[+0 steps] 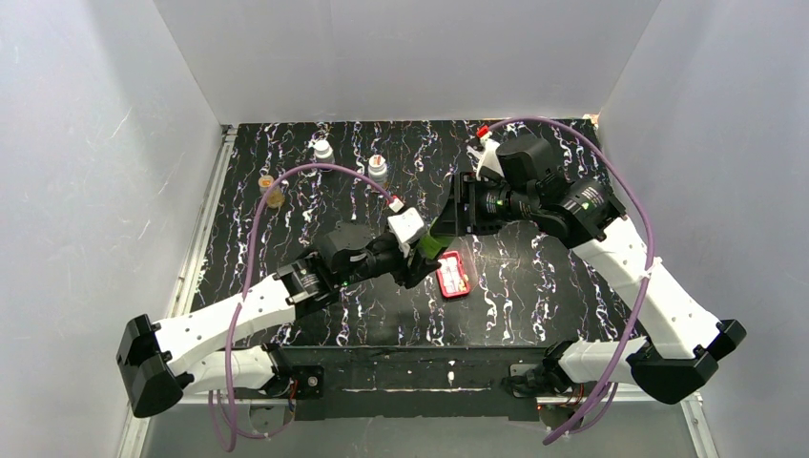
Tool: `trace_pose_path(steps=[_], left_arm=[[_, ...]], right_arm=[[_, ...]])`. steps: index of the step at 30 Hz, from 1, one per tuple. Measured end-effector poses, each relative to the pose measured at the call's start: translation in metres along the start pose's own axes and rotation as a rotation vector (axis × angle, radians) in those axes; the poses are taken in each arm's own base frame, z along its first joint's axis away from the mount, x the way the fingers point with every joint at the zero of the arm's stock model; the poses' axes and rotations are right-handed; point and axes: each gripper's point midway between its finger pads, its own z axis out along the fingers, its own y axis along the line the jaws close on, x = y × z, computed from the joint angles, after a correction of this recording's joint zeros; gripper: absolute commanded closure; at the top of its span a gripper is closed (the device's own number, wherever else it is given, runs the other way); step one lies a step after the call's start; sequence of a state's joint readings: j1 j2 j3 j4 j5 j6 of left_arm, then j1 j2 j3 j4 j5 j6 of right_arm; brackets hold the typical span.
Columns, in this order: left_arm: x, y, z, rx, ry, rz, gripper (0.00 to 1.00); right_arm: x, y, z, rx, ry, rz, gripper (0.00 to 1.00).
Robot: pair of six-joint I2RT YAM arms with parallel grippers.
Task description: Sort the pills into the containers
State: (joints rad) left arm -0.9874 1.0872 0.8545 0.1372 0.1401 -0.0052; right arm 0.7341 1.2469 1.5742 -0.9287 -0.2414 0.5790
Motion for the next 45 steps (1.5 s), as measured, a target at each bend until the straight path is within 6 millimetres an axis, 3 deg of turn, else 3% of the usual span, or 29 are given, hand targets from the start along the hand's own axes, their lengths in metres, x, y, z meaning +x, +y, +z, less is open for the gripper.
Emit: trace_pose_path(steps=[2, 9, 15, 21, 28, 36, 45], left_arm=[[-0.002, 0.004, 0.002, -0.033, -0.001, 0.030, 1.00], [-0.002, -0.009, 0.001, 0.045, 0.004, 0.042, 1.00], [-0.012, -0.034, -0.016, 0.238, -0.020, -0.034, 1.00], [-0.029, -0.053, -0.038, 0.439, -0.056, -0.142, 1.00], [-0.046, -0.080, -0.054, 0.652, -0.085, -0.211, 1.00], [-0.048, -0.090, -0.055, 0.747, -0.065, -0.266, 1.00], [-0.047, -0.090, -0.052, 0.755, -0.053, -0.293, 1.00]], right_arm=[[0.001, 0.000, 0.000, 0.012, 0.001, 0.033, 0.02], [-0.003, -0.009, -0.004, 0.050, -0.019, 0.011, 0.02], [-0.013, -0.017, -0.030, 0.003, -0.092, -0.053, 0.02], [0.011, 0.018, -0.060, -0.250, -0.099, -0.229, 0.02], [0.028, 0.043, -0.069, -0.432, -0.051, -0.325, 0.02], [0.036, 0.050, -0.063, -0.487, -0.007, -0.358, 0.15], [0.040, 0.053, -0.062, -0.493, 0.005, -0.375, 0.40]])
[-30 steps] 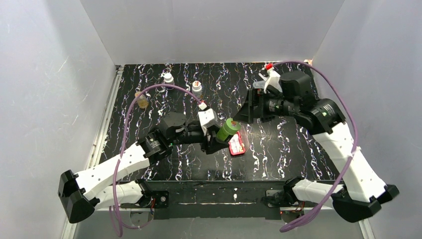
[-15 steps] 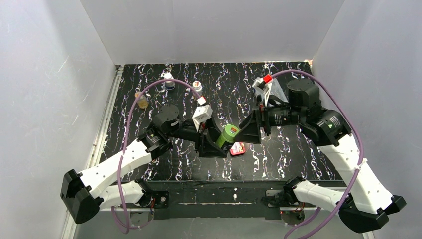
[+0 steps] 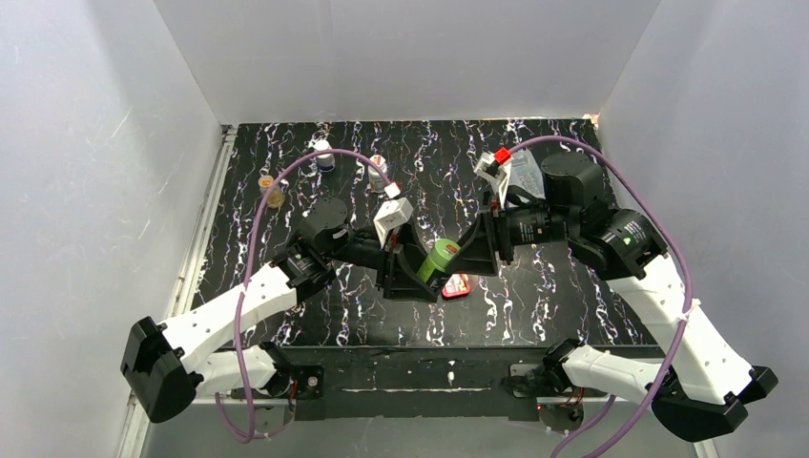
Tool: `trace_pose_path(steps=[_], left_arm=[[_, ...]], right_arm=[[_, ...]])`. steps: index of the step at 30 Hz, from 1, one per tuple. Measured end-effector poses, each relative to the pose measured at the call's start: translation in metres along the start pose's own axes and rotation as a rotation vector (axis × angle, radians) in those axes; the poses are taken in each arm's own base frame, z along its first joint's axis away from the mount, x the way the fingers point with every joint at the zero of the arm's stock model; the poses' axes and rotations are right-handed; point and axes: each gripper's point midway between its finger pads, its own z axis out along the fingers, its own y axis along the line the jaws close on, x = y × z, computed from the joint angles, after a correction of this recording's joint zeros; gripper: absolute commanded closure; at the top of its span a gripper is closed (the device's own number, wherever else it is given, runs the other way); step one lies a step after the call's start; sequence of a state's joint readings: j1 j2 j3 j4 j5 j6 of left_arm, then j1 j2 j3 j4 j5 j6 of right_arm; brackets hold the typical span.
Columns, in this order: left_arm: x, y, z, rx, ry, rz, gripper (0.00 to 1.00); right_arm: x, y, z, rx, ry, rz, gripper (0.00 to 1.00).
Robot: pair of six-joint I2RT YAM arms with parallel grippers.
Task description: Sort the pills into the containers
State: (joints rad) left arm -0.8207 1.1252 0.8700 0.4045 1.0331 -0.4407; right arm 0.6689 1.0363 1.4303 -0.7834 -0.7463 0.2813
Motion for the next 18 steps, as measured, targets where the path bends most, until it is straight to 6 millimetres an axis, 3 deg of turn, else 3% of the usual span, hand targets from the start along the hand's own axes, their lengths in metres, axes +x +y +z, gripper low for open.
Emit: trace_pose_path(steps=[7, 18], left_arm=[[0.004, 0.016, -0.001, -0.078, 0.006, 0.001, 1.00], [0.006, 0.077, -0.019, -0.460, 0.012, 0.109, 1.00]], right_arm=[[0.003, -0.007, 0.002, 0.042, 0.008, 0.017, 0.50], [-0.009, -0.056, 0.017, 0.265, -0.003, 0.133, 0.55]])
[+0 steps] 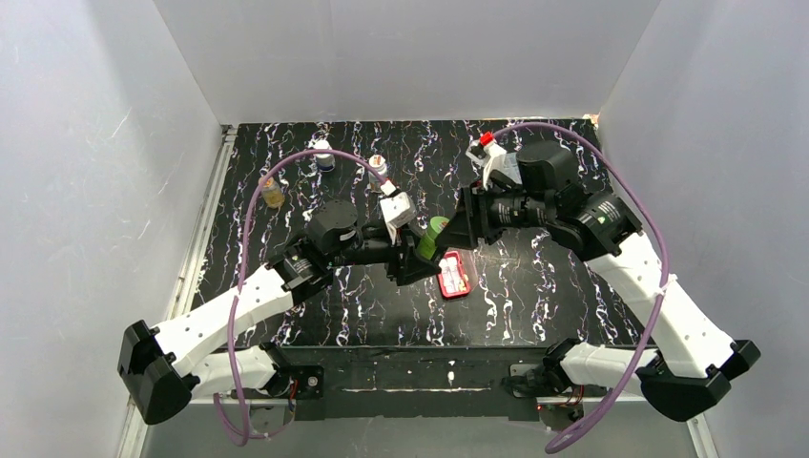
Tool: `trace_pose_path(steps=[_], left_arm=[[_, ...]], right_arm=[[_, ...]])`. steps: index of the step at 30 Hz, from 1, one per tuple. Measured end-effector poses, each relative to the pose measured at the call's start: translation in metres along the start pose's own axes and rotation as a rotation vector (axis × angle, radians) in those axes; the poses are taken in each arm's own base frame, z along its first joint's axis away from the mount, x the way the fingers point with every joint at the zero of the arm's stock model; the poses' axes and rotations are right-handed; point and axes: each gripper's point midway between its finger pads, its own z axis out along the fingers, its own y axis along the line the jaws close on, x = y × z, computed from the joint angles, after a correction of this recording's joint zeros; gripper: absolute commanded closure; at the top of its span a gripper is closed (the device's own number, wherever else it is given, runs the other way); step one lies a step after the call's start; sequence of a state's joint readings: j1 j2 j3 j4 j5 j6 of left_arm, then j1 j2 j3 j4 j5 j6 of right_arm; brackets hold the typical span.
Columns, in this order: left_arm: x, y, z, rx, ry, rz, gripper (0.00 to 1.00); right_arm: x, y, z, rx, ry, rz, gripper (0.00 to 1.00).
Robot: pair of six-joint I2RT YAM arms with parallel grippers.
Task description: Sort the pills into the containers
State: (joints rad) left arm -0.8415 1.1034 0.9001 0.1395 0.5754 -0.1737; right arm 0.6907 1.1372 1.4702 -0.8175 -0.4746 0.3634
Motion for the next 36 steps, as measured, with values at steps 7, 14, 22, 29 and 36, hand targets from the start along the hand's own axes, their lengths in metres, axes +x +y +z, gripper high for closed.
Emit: trace_pose_path(steps=[7, 14, 22, 29, 36], left_arm=[[0.006, 0.032, 0.001, -0.239, 0.027, 0.109, 1.00], [0.004, 0.043, 0.000, -0.354, 0.048, 0.208, 1.00], [-0.012, 0.015, -0.005, -0.194, -0.024, 0.175, 1.00], [-0.014, -0.016, -0.021, 0.045, -0.053, 0.056, 1.00], [-0.017, -0.062, -0.029, 0.302, -0.043, -0.002, 1.00]], right_arm=[[-0.009, -0.020, 0.018, 0.146, -0.018, 0.149, 0.53], [-0.007, -0.026, 0.029, 0.217, -0.025, 0.230, 0.02], [-0.011, -0.028, 0.012, 0.239, -0.070, 0.141, 0.02], [-0.020, 0.007, -0.032, 0.068, -0.183, -0.025, 0.02], [-0.005, 0.039, -0.038, -0.134, -0.152, -0.136, 0.02]])
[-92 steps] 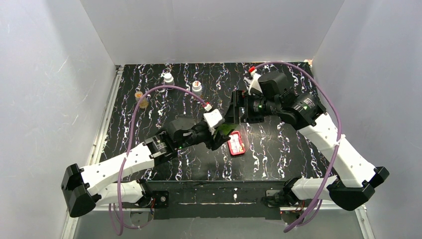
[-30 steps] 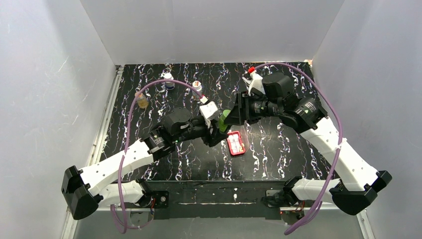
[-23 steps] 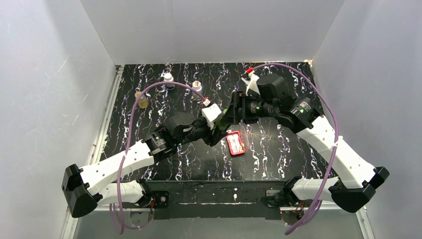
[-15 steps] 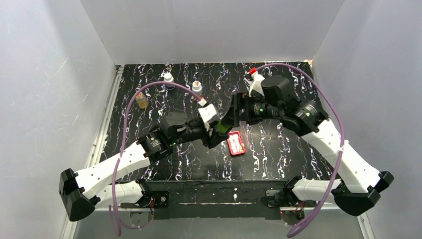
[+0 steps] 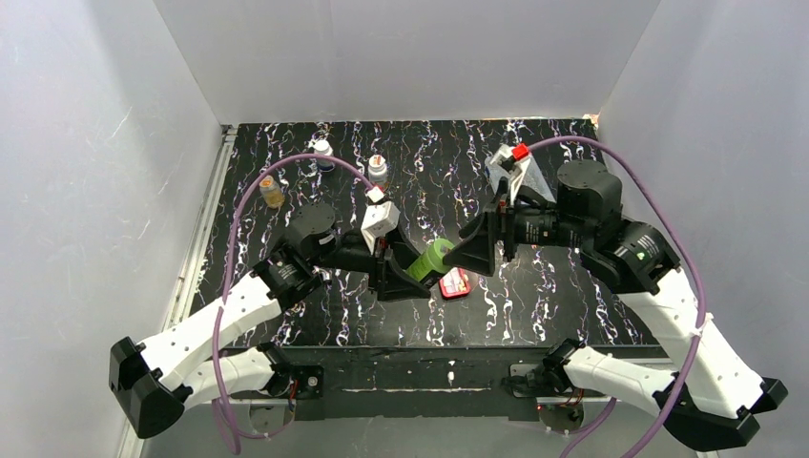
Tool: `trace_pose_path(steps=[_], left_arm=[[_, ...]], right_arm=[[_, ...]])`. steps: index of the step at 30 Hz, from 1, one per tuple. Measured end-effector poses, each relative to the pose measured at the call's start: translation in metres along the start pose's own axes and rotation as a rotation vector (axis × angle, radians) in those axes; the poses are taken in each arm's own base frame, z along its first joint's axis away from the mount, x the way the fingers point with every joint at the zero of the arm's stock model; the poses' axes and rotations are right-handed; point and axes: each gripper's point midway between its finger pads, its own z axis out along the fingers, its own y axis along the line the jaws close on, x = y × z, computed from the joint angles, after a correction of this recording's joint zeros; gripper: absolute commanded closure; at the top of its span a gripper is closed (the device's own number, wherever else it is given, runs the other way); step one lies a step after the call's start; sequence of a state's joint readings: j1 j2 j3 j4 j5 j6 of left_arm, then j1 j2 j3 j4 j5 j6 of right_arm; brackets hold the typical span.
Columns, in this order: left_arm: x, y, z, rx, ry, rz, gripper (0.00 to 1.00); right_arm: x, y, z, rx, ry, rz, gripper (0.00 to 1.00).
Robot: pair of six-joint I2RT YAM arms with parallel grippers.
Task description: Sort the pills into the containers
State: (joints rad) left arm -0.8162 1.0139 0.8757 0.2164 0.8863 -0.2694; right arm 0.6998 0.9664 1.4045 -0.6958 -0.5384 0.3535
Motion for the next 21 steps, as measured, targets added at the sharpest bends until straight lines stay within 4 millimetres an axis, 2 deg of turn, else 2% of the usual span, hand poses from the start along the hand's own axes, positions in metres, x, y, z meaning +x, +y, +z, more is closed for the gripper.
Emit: trace_pose_path(steps=[5, 9, 15, 21], left_arm=[[-0.001, -0.012, 0.004, 0.093, 0.002, -0.041, 1.00], [-0.001, -0.014, 0.007, 0.127, 0.004, -0.071, 1.00], [-0.002, -0.011, 0.009, 0.132, -0.008, -0.094, 1.00], [0.001, -0.001, 0.010, 0.084, -0.007, -0.094, 1.00]], right_arm=[[0.006, 0.008, 0.007, -0.088, 0.037, -0.012, 0.10], [0.007, 0.013, 0.007, -0.121, 0.042, -0.019, 0.21], [0.008, 0.016, 0.007, -0.140, 0.047, -0.020, 0.41], [0.009, 0.009, 0.009, -0.110, 0.054, -0.010, 0.53]])
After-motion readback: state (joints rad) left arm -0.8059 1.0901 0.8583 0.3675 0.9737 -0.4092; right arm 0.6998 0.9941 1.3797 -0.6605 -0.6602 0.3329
